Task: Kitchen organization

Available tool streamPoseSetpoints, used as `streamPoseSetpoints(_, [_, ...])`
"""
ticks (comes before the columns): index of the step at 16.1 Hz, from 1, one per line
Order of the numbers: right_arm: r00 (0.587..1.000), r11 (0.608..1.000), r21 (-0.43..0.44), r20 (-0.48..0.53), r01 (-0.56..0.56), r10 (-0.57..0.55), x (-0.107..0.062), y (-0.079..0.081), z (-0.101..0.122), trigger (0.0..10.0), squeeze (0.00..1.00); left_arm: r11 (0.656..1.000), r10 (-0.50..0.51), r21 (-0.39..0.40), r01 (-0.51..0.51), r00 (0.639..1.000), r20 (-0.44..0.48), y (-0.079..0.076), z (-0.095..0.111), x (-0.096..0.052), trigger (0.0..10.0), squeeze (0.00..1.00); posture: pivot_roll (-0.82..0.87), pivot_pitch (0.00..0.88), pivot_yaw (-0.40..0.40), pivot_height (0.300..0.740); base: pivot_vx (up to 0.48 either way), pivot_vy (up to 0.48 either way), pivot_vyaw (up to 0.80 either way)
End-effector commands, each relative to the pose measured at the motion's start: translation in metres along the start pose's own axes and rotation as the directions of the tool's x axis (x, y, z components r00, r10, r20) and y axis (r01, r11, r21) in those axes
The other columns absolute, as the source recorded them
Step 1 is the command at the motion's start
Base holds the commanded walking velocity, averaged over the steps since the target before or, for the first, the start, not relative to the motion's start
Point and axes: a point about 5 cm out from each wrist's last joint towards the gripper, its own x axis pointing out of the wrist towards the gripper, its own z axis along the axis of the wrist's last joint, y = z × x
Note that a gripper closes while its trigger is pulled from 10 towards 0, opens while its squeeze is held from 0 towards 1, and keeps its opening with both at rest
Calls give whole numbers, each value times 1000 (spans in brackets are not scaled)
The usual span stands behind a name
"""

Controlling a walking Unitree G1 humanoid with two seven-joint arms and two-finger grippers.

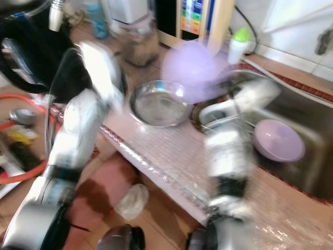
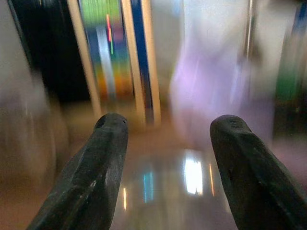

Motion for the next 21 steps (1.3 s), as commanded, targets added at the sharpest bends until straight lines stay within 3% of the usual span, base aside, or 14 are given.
streamPoseSetpoints(1, [999, 999, 49, 25, -21, 20, 3, 14, 2, 0, 0, 999, -24, 24, 24, 1000, 9, -2, 8, 4, 10000, 1000, -50, 12, 73, 740, 0, 0, 0])
streamPoseSetpoints(2, [999, 999, 49, 31, -23, 21, 4, 15, 4, 0, 0, 1000, -21, 19, 21, 1000, 10, -1, 8, 4, 10000, 1000, -49, 7, 71, 740, 0, 0, 0])
streamPoseSetpoints(3, [999, 1000, -8, 51, -12, 13, 6, 14, 8, 0, 0, 1000, -14, 21, 14, 1000, 9, 0, 7, 2, 10000, 1000, -49, 7, 71, 740, 0, 0, 0])
streamPoseSetpoints(4, [997, 962, -267, 73, 51, -32, 7, 3, 12, 0, 0, 999, -16, 28, 16, 1000, 4, -1, 6, 0, 10000, 1000, -47, 0, 67, 740, 0, 0, 0])
streamPoseSetpoints(5, [992, 885, -450, 72, 122, -100, 7, -14, 8, 0, 0, 999, -30, 33, 30, 1000, -10, -5, 6, -4, 10000, 1000, -48, 0, 63, 740, 0, 0, 0])
streamPoseSetpoints(6, [984, 818, -548, 71, 176, -164, 2, -34, 3, 0, 0, 998, -54, 32, 55, 998, -31, -11, 2, -8, 10000, 1000, -48, 0, 59, 740, 0, 0, 0])
streamPoseSetpoints(7, [967, 751, -619, 63, 232, -248, -3, -55, 0, 1647, 0, 996, -86, 34, 88, 995, -50, -18, -2, -9, 10000, 1000, -49, 0, 57, 740, 0, 0, 0])
streamPoseSetpoints(8, [958, 723, -644, 52, 248, -282, -6, -63, -2, 4902, 0, 993, -108, 29, 110, 992, -62, -21, -4, -10, 10000, 1000, -49, 0, 57, 740, 0, 0, 0])
streamPoseSetpoints(9, [955, 709, -659, 49, 250, -291, -7, -65, -3, 4902, 0, 993, -116, 26, 118, 991, -66, -23, -5, -10, 10000, 1000, -49, 0, 57, 740, 0, 0, 0])
streamPoseSetpoints(10, [942, 676, -693, 17, 252, -334, -11, -76, -10, 10000, 0, 988, -153, 13, 155, 984, -87, -28, -9, -11, 10000, 216, -54, 0, 54, 740, 0, 0, 0])
streamPoseSetpoints(11, [929, 637, -729, -6, 249, -370, -17, -87, -18, 10000, 0, 984, -175, 6, 177, 979, -103, -34, -13, -11, 10000, 0, -67, 0, 34, 740, 0, 0, 0])
streamPoseSetpoints(12, [922, 622, -746, -29, 237, -386, -21, -93, -23, 10000, 1000, 984, -179, 0, 180, 978, -108, -36, -14, -10, 10000, 0, -67, 0, 34, 740, 0, 0, 0])
streamPoseSetpoints(17, [885, 603, -775, -129, 192, -448, -53, -114, -46, 10000, 1000, 975, -223, -44, 219, 965, -138, -51, -22, -12, 10000, 0, -87, 34, 31, 740, 0, 0, 0])
streamPoseSetpoints(21, [908, 616, -775, -146, 143, -394, -62, -106, -49, 10000, 1000, 972, -234, -65, 227, 963, -136, -58, -22, -10, 10000, 0, -93, 44, 39, 740, 0, 0, 0])
